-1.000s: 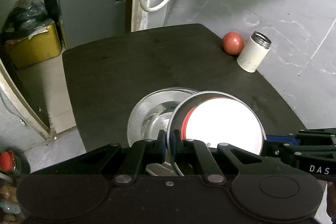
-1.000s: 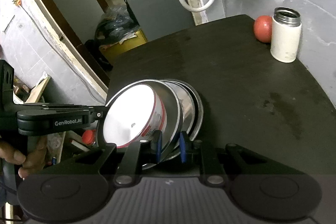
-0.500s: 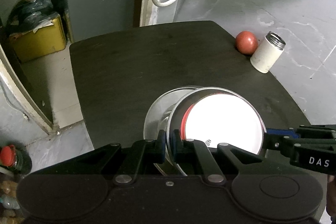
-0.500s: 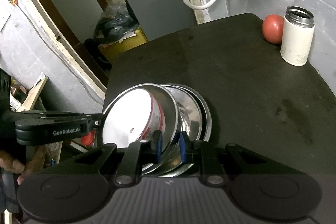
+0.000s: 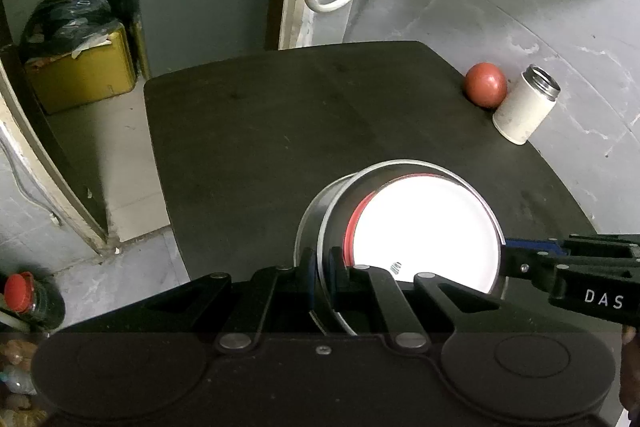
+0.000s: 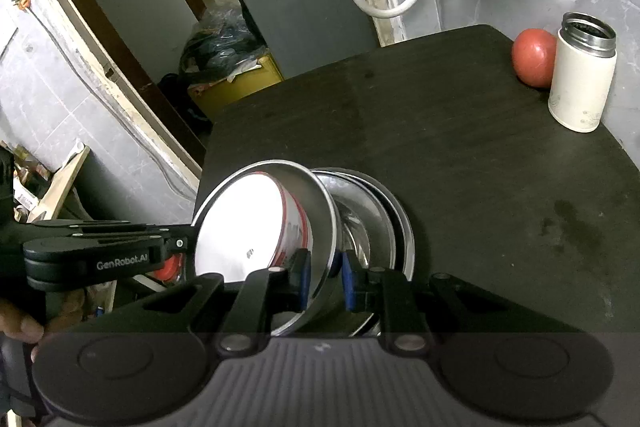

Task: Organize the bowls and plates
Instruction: 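Lower the steel bowl with both grippers onto the steel plate stack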

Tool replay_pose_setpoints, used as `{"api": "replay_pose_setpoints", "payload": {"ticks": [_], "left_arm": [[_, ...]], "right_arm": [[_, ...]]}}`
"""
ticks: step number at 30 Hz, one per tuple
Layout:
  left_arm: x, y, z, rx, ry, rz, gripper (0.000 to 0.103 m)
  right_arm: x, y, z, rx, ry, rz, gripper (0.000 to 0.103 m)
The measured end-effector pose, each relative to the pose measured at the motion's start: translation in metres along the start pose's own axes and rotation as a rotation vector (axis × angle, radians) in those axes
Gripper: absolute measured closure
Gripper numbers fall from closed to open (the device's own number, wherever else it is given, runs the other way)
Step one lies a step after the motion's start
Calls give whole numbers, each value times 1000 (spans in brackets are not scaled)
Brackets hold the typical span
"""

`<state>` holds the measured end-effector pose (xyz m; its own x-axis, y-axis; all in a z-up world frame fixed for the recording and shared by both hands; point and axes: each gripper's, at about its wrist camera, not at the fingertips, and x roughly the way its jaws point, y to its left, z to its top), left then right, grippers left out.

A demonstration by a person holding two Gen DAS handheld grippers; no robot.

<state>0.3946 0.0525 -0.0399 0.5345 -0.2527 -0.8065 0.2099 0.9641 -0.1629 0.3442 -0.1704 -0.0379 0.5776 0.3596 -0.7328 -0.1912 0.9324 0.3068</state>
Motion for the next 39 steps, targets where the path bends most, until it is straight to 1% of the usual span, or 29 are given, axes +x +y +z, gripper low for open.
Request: {"api": "replay_pose_setpoints", "payload": {"ticks": [12,24,39], "left_arm": [[4,-2,-3,-25,12,0,97],[4,-1,-2,-29,15,6,95],[4,-2,-2,-24,12,12,95]], "right_arm": [[3,-3,5,22,-18,-17,85],[9,-5,7,36,-16,-14,86],[13,-4,1,73,-20,-42,86]]}}
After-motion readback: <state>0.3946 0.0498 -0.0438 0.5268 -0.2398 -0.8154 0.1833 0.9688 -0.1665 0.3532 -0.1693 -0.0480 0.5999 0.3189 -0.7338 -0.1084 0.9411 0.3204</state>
